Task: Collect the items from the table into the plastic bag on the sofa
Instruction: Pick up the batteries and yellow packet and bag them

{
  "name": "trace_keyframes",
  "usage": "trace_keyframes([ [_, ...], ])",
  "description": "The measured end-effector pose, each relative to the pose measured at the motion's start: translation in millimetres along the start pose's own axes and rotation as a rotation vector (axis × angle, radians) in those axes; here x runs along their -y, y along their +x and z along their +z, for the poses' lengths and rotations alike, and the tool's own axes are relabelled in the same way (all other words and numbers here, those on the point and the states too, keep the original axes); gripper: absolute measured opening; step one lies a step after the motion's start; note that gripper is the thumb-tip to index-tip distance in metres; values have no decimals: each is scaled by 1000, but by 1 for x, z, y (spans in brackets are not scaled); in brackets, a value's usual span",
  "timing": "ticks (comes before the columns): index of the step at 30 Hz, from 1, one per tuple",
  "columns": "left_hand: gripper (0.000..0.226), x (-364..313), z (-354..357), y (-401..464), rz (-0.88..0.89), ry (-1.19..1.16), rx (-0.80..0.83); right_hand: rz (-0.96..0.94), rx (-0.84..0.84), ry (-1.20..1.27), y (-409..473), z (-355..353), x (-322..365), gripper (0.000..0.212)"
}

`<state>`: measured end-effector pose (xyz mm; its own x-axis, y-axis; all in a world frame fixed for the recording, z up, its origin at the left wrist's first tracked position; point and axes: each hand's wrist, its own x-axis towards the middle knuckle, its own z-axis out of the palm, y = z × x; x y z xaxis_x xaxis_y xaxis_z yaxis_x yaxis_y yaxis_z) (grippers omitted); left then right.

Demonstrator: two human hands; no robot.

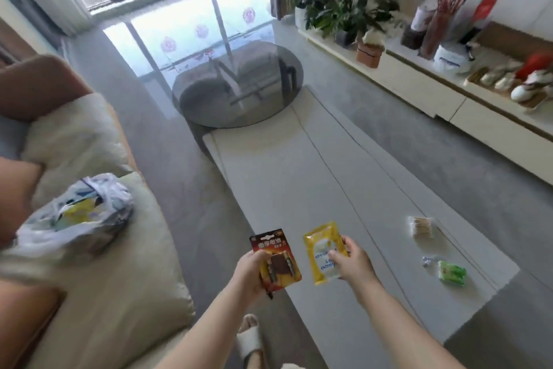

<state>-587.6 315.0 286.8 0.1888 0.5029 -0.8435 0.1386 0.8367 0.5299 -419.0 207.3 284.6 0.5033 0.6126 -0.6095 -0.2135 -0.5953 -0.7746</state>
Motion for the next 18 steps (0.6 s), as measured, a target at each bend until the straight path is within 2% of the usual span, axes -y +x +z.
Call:
trace_keyframes([
  [5, 17, -44, -87, -7, 131, -28, 20, -86, 95, -67, -11, 84, 62, 23],
  [10, 24, -90, -166, -1, 180, -62, -10, -79, 148, -33, -10, 178, 104, 16],
  [18, 14, -136, -293, 3, 255, -268, -201, -85, 290, -101, 2, 316, 158, 15],
])
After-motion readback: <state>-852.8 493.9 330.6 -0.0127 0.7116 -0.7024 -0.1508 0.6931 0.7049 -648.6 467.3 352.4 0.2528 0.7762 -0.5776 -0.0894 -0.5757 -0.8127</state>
